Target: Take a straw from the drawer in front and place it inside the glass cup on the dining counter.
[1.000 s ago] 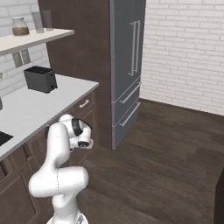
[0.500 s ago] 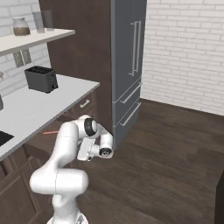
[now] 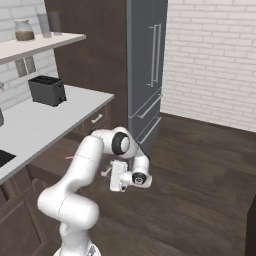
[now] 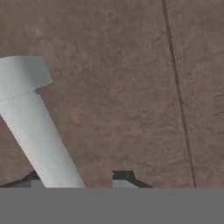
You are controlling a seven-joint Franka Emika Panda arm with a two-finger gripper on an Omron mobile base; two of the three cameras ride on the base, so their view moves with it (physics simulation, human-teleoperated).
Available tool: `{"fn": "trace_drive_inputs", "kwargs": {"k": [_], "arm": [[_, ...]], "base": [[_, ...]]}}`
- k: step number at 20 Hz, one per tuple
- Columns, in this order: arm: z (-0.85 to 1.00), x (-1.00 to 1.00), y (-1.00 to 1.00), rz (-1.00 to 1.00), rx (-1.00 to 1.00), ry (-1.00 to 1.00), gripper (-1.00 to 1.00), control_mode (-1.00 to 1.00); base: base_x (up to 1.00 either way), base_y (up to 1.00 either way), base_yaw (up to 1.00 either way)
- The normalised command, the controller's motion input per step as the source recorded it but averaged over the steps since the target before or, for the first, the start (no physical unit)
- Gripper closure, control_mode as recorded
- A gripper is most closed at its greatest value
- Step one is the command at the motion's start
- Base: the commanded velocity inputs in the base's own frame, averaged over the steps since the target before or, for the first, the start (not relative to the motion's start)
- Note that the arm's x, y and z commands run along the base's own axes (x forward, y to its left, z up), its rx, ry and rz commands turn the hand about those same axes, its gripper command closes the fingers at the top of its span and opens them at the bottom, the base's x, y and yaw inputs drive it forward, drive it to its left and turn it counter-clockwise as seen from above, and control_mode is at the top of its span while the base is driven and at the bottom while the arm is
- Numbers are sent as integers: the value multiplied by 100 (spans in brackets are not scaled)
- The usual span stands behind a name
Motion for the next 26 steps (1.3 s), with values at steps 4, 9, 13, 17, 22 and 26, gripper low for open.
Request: {"fn": "trace_drive_inputs", "kwargs": {"k": [4,9,13,17,22,26], "arm": [[-65,-68,-100,-19,-22,-10,100,-100],[-32,-64,-100,-22,-16,-12,100,-100],[25,-43,-69,-20,-1,-18,100,-100],[53,-59,-45,-14,-4,-29,100,-100],[61,-67,-42,-13,-10,-43,-100,-100],[80,-74,-60,-11,-2,-54,-100,-100]], "base": [[0,0,0],[0,0,0],[0,0,0],[0,0,0],[0,0,0],[0,0,0]]}}
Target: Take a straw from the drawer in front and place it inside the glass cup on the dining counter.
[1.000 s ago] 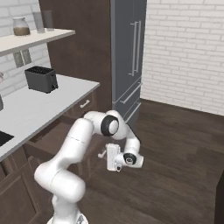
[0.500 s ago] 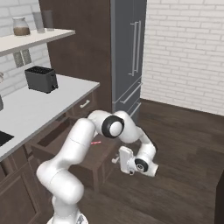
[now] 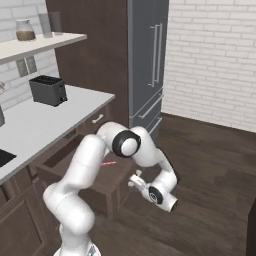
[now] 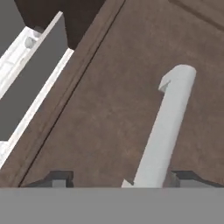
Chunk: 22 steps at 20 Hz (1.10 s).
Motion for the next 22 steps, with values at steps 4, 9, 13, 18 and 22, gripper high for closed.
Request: {"fn": "trace_drive_inputs", "kwargs": {"k": [4,9,13,18,22], "arm": [[100,-60,-88,-5,4,-21,-100,-100],[100,-10,-100,0,25,0,-100,-100],[100,-14,-58,0,11,0,-100,-100],[88,-27,32,-1,-34,-3,-100,-100],[62,-26,83,0,-66,-1,-100,-100]], "base": [[0,0,0],[0,0,0],[0,0,0],[0,0,0],[0,0,0]]}}
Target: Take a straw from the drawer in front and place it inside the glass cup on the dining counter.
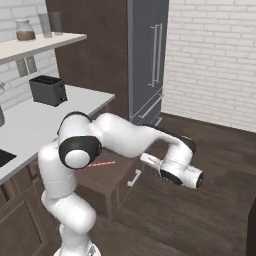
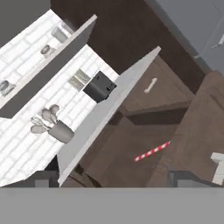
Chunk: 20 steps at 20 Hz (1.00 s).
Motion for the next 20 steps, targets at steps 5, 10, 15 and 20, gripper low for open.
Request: {"fn": "trace_drive_inputs", "kwargs": {"k": [5,10,15,20], "arm": [[51,-14,100,0,-76,1,-100,-100],[78,-5,93,-4,-53,9,-100,-100],[75,0,82,-11,-35,18,-100,-100],[17,26,84,-1,-43,64,-100,-100]], "base": [[0,0,0],[0,0,0],[0,0,0],[0,0,0]]}}
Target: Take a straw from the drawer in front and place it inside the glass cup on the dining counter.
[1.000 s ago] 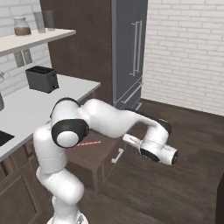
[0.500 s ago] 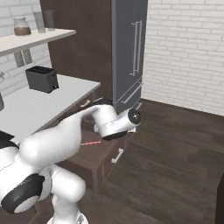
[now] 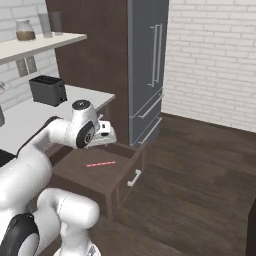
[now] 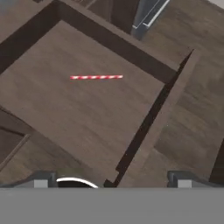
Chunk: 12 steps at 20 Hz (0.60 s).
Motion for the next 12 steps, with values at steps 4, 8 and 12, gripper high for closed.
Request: {"fn": "trace_drive_inputs", "kwargs": {"k": [4,8,12], "arm": [[0,0,16,-42,-5,40,-100,-100],[0,0,0,-59,11,25,-100,-100],[-8,0,0,-55,18,5,-100,-100]], "base": [[0,0,0],[0,0,0],[0,0,0]]}}
